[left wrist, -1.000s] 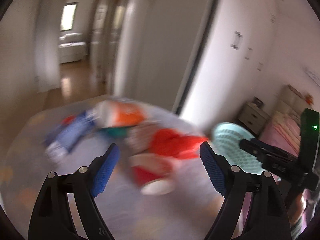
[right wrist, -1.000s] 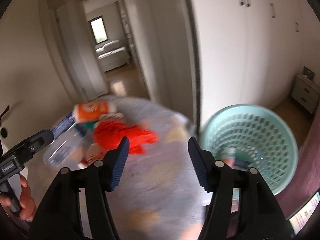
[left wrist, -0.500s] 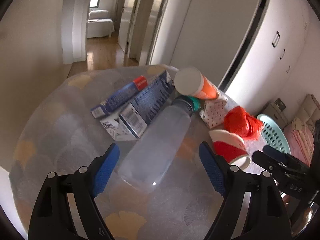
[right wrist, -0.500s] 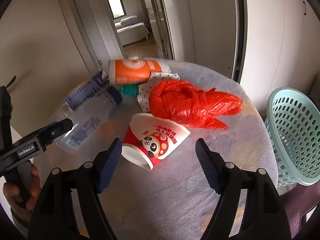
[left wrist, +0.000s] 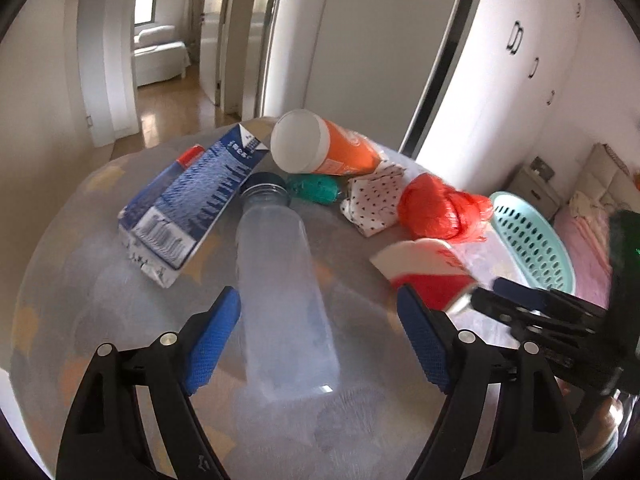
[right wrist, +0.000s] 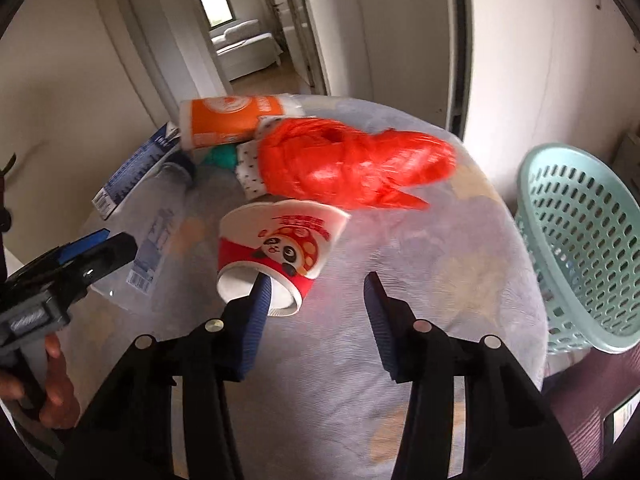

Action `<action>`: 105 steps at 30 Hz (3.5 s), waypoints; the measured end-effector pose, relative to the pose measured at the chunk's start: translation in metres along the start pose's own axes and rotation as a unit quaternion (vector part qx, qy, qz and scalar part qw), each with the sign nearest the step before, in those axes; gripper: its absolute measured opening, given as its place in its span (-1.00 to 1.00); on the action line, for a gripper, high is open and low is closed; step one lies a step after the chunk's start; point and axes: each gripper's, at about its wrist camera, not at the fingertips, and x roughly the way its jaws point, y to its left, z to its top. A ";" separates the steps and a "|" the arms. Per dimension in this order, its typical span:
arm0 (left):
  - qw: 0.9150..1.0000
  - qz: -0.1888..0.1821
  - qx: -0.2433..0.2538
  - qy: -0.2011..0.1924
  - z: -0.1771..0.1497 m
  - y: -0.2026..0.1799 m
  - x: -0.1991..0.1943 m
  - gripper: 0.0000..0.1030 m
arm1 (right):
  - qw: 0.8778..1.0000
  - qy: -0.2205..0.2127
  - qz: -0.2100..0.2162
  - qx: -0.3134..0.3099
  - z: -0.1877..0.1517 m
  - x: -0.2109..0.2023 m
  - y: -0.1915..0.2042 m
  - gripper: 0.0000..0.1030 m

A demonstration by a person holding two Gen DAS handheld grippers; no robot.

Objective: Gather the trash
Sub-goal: 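Grasp the clear plastic bottle with the left tool while the right tool grasps the red-and-white paper cup, then carry the bottle and paper cup over the green basket and release both, then move both open tools back toward the table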

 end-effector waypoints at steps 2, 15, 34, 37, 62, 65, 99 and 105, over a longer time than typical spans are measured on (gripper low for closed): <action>1.000 0.013 -0.009 0.011 0.006 0.001 0.011 0.26 | 1.000 -0.006 0.001 0.005 0.000 -0.006 -0.005 -0.13; 0.998 0.039 -0.033 0.029 -0.004 0.011 0.028 -0.06 | 0.999 -0.006 0.036 -0.020 0.004 0.002 0.017 0.22; 1.000 0.009 -0.024 -0.016 -0.006 -0.011 -0.025 -0.12 | 0.997 0.006 0.080 -0.008 0.003 -0.016 0.018 0.15; 0.999 0.002 -0.023 -0.029 -0.002 -0.021 -0.038 -0.12 | 0.996 -0.013 0.083 -0.010 0.003 -0.038 0.015 0.15; 0.975 -0.171 0.136 -0.031 0.049 -0.240 0.030 -0.12 | 0.963 -0.159 -0.157 0.151 0.019 -0.138 -0.186 0.15; 0.973 -0.176 0.149 -0.006 0.050 -0.260 0.059 -0.12 | 0.956 -0.149 -0.181 0.177 0.018 -0.133 -0.213 0.15; 0.979 -0.180 0.095 -0.014 0.052 -0.256 0.072 0.32 | 0.950 -0.120 -0.155 0.243 0.010 -0.118 -0.268 0.18; 0.982 -0.164 0.070 -0.060 0.056 -0.214 0.024 0.32 | 0.960 -0.138 -0.135 0.201 0.021 -0.131 -0.224 0.18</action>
